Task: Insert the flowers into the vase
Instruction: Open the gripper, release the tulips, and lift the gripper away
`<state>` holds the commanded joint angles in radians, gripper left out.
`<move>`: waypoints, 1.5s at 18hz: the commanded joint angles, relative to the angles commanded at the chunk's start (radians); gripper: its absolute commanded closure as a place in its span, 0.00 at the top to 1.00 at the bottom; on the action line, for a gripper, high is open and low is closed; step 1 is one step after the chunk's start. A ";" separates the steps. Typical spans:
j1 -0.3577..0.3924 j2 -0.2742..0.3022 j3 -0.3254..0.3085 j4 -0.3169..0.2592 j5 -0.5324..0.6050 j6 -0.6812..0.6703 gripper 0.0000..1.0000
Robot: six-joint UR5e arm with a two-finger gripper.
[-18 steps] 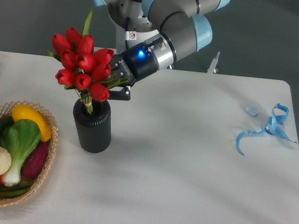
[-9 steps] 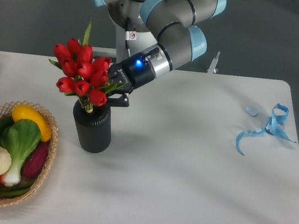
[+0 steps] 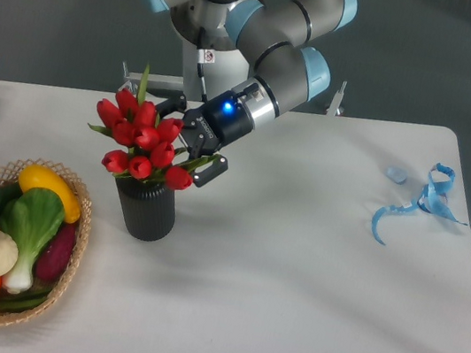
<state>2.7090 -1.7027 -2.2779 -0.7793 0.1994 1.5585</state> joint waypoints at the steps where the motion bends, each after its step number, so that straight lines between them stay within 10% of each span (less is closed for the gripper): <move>1: 0.005 0.000 0.000 0.000 0.002 0.000 1.00; 8: 0.136 0.021 0.015 -0.002 0.040 -0.002 1.00; 14: 0.190 0.098 0.086 -0.006 0.401 -0.043 1.00; 27: 0.097 0.068 0.282 -0.020 1.043 -0.244 1.00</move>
<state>2.8057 -1.6352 -1.9957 -0.7992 1.2422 1.3146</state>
